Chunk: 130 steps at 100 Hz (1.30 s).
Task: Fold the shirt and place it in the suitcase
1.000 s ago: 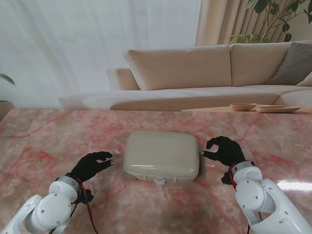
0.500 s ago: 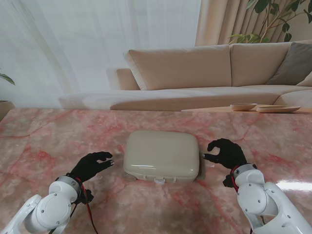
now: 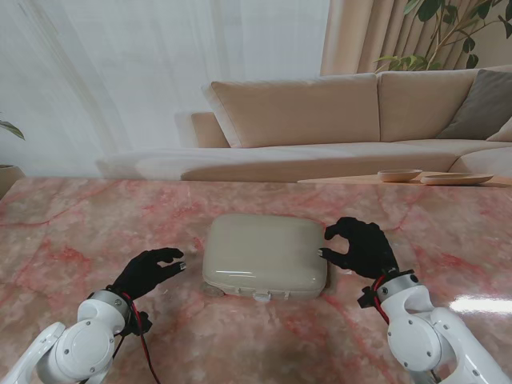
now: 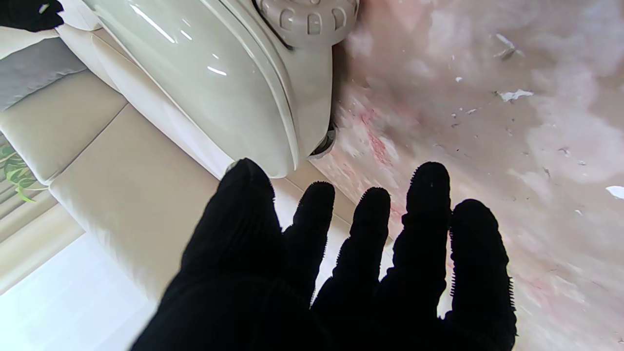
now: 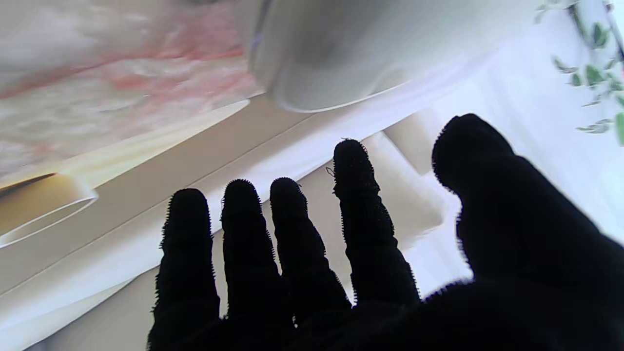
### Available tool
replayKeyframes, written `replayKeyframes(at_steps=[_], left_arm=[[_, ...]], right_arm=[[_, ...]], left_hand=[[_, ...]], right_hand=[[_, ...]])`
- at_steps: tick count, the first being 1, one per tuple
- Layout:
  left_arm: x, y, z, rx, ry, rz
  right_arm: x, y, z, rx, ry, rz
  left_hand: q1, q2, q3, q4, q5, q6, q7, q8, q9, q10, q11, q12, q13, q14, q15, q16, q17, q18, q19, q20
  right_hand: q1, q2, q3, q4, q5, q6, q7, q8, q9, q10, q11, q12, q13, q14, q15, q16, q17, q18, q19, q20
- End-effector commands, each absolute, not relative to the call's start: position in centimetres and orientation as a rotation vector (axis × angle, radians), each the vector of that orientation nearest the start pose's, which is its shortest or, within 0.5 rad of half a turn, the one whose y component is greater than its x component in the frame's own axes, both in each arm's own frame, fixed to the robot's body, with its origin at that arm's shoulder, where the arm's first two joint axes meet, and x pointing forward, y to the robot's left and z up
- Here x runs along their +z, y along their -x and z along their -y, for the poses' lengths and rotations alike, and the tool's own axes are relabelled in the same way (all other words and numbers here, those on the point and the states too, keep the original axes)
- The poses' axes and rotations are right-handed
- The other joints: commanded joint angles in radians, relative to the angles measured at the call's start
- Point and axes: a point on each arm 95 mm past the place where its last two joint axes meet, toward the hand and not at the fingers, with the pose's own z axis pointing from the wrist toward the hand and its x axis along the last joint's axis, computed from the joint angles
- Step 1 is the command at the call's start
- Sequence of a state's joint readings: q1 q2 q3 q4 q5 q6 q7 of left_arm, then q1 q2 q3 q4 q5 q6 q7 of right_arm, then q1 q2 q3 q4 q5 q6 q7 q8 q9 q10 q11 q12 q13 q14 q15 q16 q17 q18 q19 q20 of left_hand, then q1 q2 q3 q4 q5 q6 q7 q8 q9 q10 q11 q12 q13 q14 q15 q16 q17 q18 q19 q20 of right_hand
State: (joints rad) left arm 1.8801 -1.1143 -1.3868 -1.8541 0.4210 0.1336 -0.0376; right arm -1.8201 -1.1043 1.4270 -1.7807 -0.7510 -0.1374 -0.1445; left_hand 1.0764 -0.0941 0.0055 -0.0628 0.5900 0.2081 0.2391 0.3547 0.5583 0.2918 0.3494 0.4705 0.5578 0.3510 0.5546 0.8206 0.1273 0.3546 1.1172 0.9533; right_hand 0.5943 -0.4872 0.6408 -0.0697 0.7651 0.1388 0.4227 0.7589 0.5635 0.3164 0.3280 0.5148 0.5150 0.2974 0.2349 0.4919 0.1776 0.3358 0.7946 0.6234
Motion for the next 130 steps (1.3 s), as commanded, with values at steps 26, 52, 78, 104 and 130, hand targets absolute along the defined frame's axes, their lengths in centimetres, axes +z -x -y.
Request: replayKeyframes(at_steps=[26,52,78,104,130], left_arm=[[-32.0,-32.0,-1.5,-1.738,1.9,-1.08],[-31.1,-31.8,-0.7,-1.807,1.867,-1.087],[-30.5,-31.7,0.0,-1.861,1.849,-1.109],[-30.3,-31.9,0.8,-1.908,1.857,-1.122],[-30.2,-32.0,1.6,-1.968,1.881,-1.132]], right_arm=[[-30.2,-34.0,-1.3,1.917,-1.364,-1.301],[-30.8,-34.2,-4.2,1.988,-1.377,-1.382],[-32.1,-34.5,-5.4,1.99,-1.393,-1.408],[-33.4,-34.6,-5.3,1.951,-1.409,-1.424],[-35.2,-34.0,-5.0,1.921,-1.498,-1.475]], left_hand=[[0.022,0.043,-0.036,0.018,-0.035,-0.068,0.001,0.01,0.048,-0.013,-0.004,0.0,0.001,0.036,0.014,0.009,0.005,0.032,0.002,-0.004],[0.021,0.043,-0.036,0.018,-0.052,-0.093,-0.002,0.009,0.072,-0.009,0.0,0.004,0.03,0.036,0.048,0.036,0.03,0.031,0.036,0.013],[0.019,0.045,-0.037,0.018,-0.06,-0.103,-0.003,0.008,0.084,-0.024,0.009,0.01,0.042,0.035,0.064,0.052,0.04,0.03,0.053,0.022],[0.02,0.045,-0.037,0.019,-0.06,-0.105,-0.002,0.008,0.091,-0.025,0.014,0.014,0.051,0.034,0.073,0.063,0.044,0.03,0.058,0.025],[0.021,0.047,-0.036,0.019,-0.055,-0.112,0.001,0.009,0.1,-0.027,0.021,0.018,0.061,0.035,0.089,0.075,0.051,0.03,0.071,0.031]], right_hand=[[0.007,0.053,-0.032,0.04,-0.025,0.004,-0.023,-0.012,0.016,-0.015,0.003,-0.002,0.024,-0.033,-0.012,-0.041,0.002,-0.048,-0.01,-0.005],[0.029,0.071,-0.024,0.044,-0.048,0.002,-0.033,-0.016,0.013,-0.019,0.014,0.0,0.026,-0.038,-0.004,-0.043,0.003,-0.063,0.007,-0.016],[0.016,0.06,-0.014,0.046,-0.066,0.001,-0.054,-0.031,0.0,-0.018,0.027,0.001,0.016,-0.044,0.003,-0.046,-0.006,-0.069,0.023,-0.027],[0.001,0.056,-0.004,0.046,-0.061,0.001,-0.048,-0.033,-0.005,-0.019,0.038,0.0,0.009,-0.042,0.008,-0.048,-0.012,-0.067,0.034,-0.037],[-0.003,0.057,-0.001,0.045,-0.058,0.001,-0.042,-0.033,-0.003,-0.019,0.045,-0.001,0.021,-0.037,0.025,-0.042,-0.007,-0.056,0.054,-0.038]])
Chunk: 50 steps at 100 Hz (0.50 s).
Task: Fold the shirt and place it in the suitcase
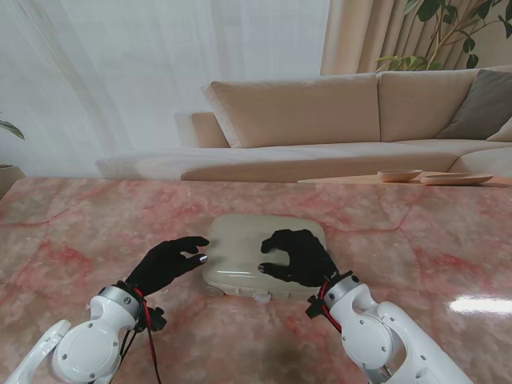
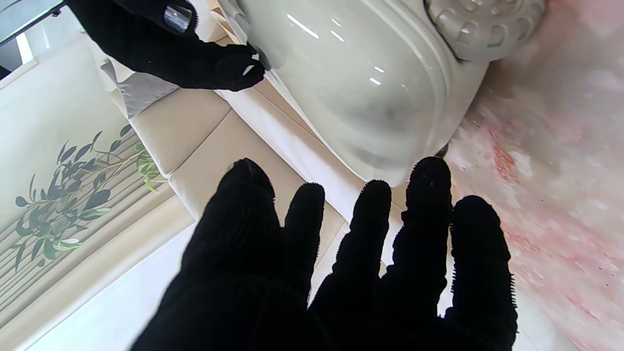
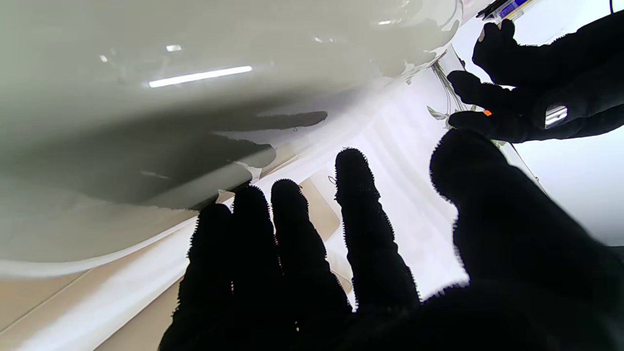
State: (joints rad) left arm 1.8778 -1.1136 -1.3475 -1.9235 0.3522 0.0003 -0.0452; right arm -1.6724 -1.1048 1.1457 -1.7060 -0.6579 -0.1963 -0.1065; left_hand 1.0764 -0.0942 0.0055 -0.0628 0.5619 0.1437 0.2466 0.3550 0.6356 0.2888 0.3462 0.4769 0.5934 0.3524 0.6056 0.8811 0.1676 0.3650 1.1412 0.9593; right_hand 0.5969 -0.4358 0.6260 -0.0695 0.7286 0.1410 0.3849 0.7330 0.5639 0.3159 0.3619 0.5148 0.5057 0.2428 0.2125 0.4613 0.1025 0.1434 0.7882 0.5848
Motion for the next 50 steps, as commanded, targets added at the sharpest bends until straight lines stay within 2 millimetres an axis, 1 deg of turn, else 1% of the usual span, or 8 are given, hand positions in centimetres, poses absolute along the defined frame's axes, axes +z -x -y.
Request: replayKeyframes(at_steps=[1,17,34,40,41,42,45,50], left_arm=[[-30.2,-32.1,1.6,-1.971,1.882,-1.132],[-30.3,-32.1,2.5,-2.034,1.919,-1.148],[-30.7,-32.1,3.6,-2.126,2.0,-1.158],[-30.8,-32.1,3.9,-2.156,2.036,-1.158],[-30.8,-32.0,4.0,-2.161,2.043,-1.158],[-30.8,-32.0,4.0,-2.166,2.049,-1.158],[-30.9,-32.0,4.2,-2.182,2.07,-1.158],[-31.0,-31.9,4.5,-2.207,2.107,-1.162]], right_arm=[[-35.2,-34.0,-5.0,1.919,-1.502,-1.477],[-36.1,-33.8,-4.8,1.906,-1.566,-1.481],[-36.6,-33.9,-4.7,1.889,-1.603,-1.487],[-36.6,-34.0,-4.7,1.886,-1.615,-1.484],[-36.7,-34.0,-4.7,1.886,-1.616,-1.484],[-36.7,-34.0,-4.7,1.885,-1.618,-1.484],[-36.7,-34.1,-4.7,1.884,-1.623,-1.485],[-36.7,-34.1,-4.7,1.881,-1.627,-1.486]], left_hand=[[0.021,0.047,-0.036,0.019,-0.027,-0.048,-0.006,0.009,0.023,-0.024,0.024,0.012,0.027,0.033,0.039,0.015,0.011,0.02,0.048,0.026],[0.042,0.034,-0.036,0.013,-0.021,-0.065,0.014,0.036,0.04,-0.027,0.039,0.021,0.039,0.036,0.061,0.032,0.019,0.023,0.07,0.038],[0.079,0.018,-0.034,0.008,-0.014,-0.089,0.022,0.059,0.063,-0.033,0.069,0.042,0.06,0.037,0.093,0.053,0.033,0.026,0.094,0.05],[0.088,0.017,-0.034,0.008,-0.013,-0.089,0.019,0.06,0.068,-0.034,0.083,0.053,0.065,0.038,0.108,0.063,0.036,0.026,0.105,0.055],[0.089,0.017,-0.034,0.008,-0.012,-0.089,0.019,0.06,0.069,-0.026,0.084,0.055,0.067,0.038,0.11,0.065,0.038,0.026,0.107,0.056],[0.089,0.017,-0.035,0.008,-0.012,-0.09,0.019,0.06,0.071,-0.031,0.086,0.057,0.068,0.038,0.112,0.067,0.039,0.026,0.108,0.057],[0.091,0.016,-0.035,0.008,-0.012,-0.088,0.018,0.059,0.075,-0.02,0.094,0.064,0.072,0.041,0.122,0.074,0.041,0.028,0.117,0.061],[0.093,0.014,-0.035,0.009,-0.01,-0.089,0.018,0.057,0.084,-0.025,0.116,0.085,0.083,0.043,0.149,0.092,0.049,0.026,0.133,0.069]], right_hand=[[-0.005,0.005,0.014,0.045,-0.02,0.0,-0.004,-0.007,-0.003,-0.019,0.011,-0.001,0.03,0.018,0.047,-0.012,0.068,0.137,0.061,0.0],[-0.003,0.006,0.014,0.045,-0.019,0.001,-0.002,-0.008,-0.003,-0.017,0.013,-0.002,0.032,0.018,0.051,-0.011,0.068,0.138,0.067,-0.002],[0.001,0.007,0.017,0.046,-0.019,0.002,-0.002,-0.008,-0.004,-0.018,0.015,-0.003,0.032,0.017,0.052,-0.01,0.07,0.139,0.072,-0.005],[0.003,0.007,0.019,0.047,-0.02,0.004,-0.002,-0.009,-0.004,-0.017,0.016,-0.003,0.032,0.019,0.053,-0.01,0.07,0.139,0.073,-0.006],[0.004,0.007,0.019,0.047,-0.02,0.004,-0.002,-0.009,-0.004,-0.017,0.016,-0.003,0.033,0.02,0.054,-0.01,0.069,0.14,0.073,-0.006],[0.004,0.008,0.019,0.047,-0.02,0.004,-0.002,-0.009,-0.004,-0.017,0.016,-0.003,0.032,0.02,0.054,-0.01,0.069,0.14,0.074,-0.006],[0.004,0.008,0.02,0.047,-0.02,0.004,-0.002,-0.009,-0.004,-0.017,0.017,-0.003,0.032,0.02,0.054,-0.01,0.07,0.14,0.074,-0.007],[0.004,0.008,0.02,0.047,-0.021,0.003,-0.003,-0.009,-0.004,-0.017,0.018,-0.003,0.031,0.019,0.054,-0.01,0.07,0.14,0.075,-0.007]])
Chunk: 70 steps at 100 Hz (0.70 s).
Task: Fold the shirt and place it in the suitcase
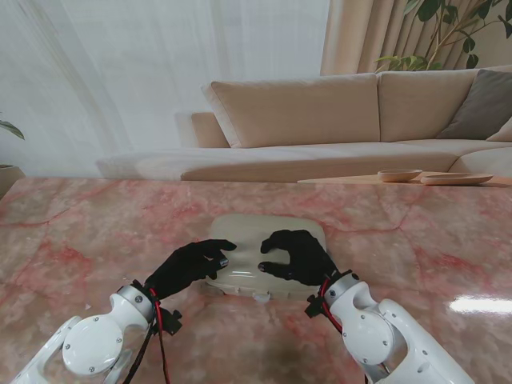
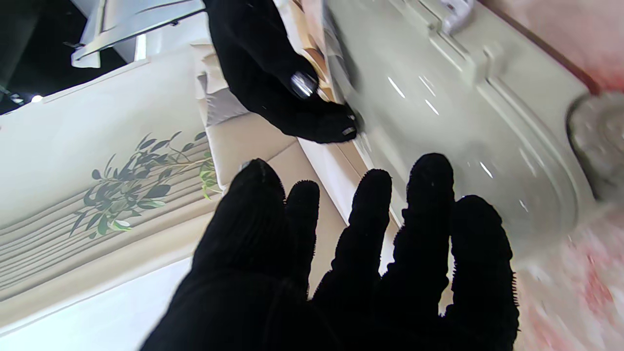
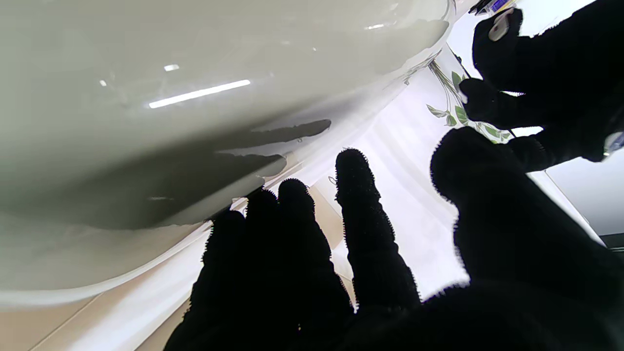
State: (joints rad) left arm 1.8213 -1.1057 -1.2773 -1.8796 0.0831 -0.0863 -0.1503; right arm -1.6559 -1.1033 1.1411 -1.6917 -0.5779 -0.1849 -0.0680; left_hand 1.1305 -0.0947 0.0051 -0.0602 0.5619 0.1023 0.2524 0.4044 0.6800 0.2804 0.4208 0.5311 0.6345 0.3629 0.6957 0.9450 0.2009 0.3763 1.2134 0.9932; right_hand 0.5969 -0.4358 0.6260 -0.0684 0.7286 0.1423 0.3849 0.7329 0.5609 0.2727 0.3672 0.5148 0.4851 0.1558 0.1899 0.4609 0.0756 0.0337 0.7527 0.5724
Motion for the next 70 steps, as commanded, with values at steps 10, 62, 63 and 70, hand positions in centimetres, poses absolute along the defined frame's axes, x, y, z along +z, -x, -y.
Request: replayKeyframes(at_steps=[10,62,63,70], left_arm=[[-31.2,-31.8,4.9,-2.242,2.177,-1.181],[-32.6,-28.8,5.1,-2.135,2.491,-1.421],[-32.7,-28.8,5.1,-2.13,2.498,-1.428],[-33.0,-28.3,5.1,-2.089,2.545,-1.483]], right_arm=[[-36.7,-34.1,-4.7,-2.191,1.905,1.74],[-36.7,-33.9,-4.5,-2.15,1.902,1.772],[-36.7,-33.9,-4.5,-2.149,1.901,1.772],[-36.8,-33.9,-4.5,-2.147,1.898,1.772]], left_hand=[[0.039,0.015,-0.034,0.009,-0.01,-0.044,0.007,-0.005,0.062,-0.029,0.108,0.093,0.078,0.032,0.148,0.09,0.043,0.015,0.12,0.064],[0.063,-0.001,-0.026,0.024,-0.018,0.028,-0.005,-0.192,0.369,-0.241,0.65,0.403,0.535,-0.157,0.777,0.135,0.562,-0.054,0.635,0.099],[0.065,-0.003,-0.025,0.024,-0.02,0.03,-0.006,-0.193,0.37,-0.241,0.652,0.403,0.537,-0.159,0.779,0.134,0.564,-0.055,0.637,0.097],[0.08,-0.01,-0.019,0.028,-0.048,0.058,-0.017,-0.2,0.372,-0.242,0.66,0.404,0.545,-0.166,0.784,0.133,0.574,-0.06,0.644,0.092]], right_hand=[[0.005,0.008,0.021,0.047,-0.02,0.002,-0.002,-0.009,-0.002,0.026,0.013,-0.003,0.052,0.107,0.077,-0.01,0.096,0.249,0.113,0.004],[0.002,0.008,0.023,0.046,-0.009,0.002,0.004,-0.008,-0.003,0.026,0.015,-0.004,0.051,0.105,0.079,-0.011,0.094,0.248,0.119,-0.003],[0.002,0.008,0.023,0.046,-0.009,0.002,0.004,-0.008,-0.002,0.025,0.015,-0.004,0.05,0.106,0.079,-0.011,0.094,0.248,0.119,-0.004],[0.001,0.007,0.022,0.046,-0.009,0.002,0.004,-0.008,-0.002,0.026,0.015,-0.004,0.051,0.106,0.08,-0.011,0.094,0.249,0.119,-0.004]])
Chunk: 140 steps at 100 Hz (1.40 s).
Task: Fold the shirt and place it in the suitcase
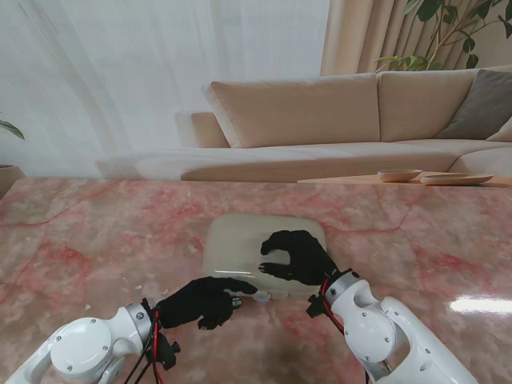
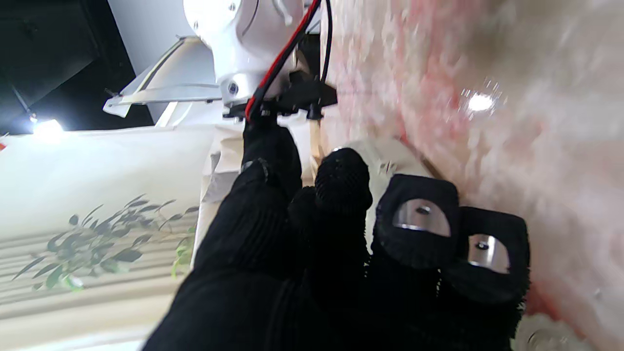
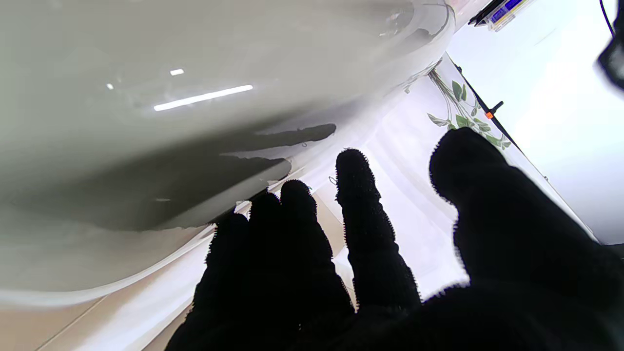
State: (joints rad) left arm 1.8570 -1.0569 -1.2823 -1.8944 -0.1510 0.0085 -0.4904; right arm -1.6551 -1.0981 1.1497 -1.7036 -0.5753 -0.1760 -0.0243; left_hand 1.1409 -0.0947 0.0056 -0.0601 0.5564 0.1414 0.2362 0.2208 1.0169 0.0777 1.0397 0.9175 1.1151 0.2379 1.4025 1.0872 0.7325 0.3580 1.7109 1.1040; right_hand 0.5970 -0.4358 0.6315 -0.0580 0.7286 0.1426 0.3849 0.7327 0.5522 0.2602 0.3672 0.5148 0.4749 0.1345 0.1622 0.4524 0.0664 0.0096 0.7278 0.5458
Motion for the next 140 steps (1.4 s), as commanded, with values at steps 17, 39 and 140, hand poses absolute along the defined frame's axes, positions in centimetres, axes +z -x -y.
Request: replayKeyframes(at_steps=[17,39,140], left_arm=[[-33.7,-27.8,5.0,-2.009,2.638,-1.582],[-34.2,-28.1,5.2,-1.949,2.699,-1.626],[-38.4,-29.8,5.9,-1.632,3.099,-1.407]], right_arm=[[-36.9,-33.9,-4.7,-2.134,1.891,1.776],[-37.0,-33.9,-4.9,-2.129,1.891,1.775],[-37.2,-33.8,-4.7,-2.1,1.927,1.772]], left_hand=[[0.097,0.0,-0.012,0.033,-0.116,0.081,-0.06,-0.053,0.031,-0.05,0.057,0.016,0.071,-0.046,0.087,-0.01,0.052,-0.052,0.163,-0.031],[0.105,0.022,-0.01,0.038,-0.183,0.186,-0.115,-0.086,0.02,-0.07,0.072,0.014,0.076,-0.054,0.098,-0.01,0.066,-0.059,0.18,-0.04],[0.143,0.057,-0.013,0.031,-0.335,0.203,-0.177,-0.129,0.012,-0.098,0.094,-0.007,0.107,-0.063,0.128,-0.015,0.114,-0.088,0.235,-0.075]], right_hand=[[0.001,0.007,0.017,0.035,-0.006,0.002,0.006,-0.007,0.006,0.037,0.016,-0.004,0.059,0.126,0.107,-0.002,0.104,0.273,0.145,0.021],[0.0,0.007,0.017,0.035,-0.003,0.002,0.008,-0.006,0.005,0.038,0.017,-0.004,0.061,0.125,0.108,-0.002,0.103,0.272,0.146,0.02],[0.0,0.003,0.024,0.034,0.012,0.005,0.016,-0.004,0.005,0.036,0.021,-0.004,0.058,0.125,0.109,-0.003,0.102,0.273,0.15,0.015]])
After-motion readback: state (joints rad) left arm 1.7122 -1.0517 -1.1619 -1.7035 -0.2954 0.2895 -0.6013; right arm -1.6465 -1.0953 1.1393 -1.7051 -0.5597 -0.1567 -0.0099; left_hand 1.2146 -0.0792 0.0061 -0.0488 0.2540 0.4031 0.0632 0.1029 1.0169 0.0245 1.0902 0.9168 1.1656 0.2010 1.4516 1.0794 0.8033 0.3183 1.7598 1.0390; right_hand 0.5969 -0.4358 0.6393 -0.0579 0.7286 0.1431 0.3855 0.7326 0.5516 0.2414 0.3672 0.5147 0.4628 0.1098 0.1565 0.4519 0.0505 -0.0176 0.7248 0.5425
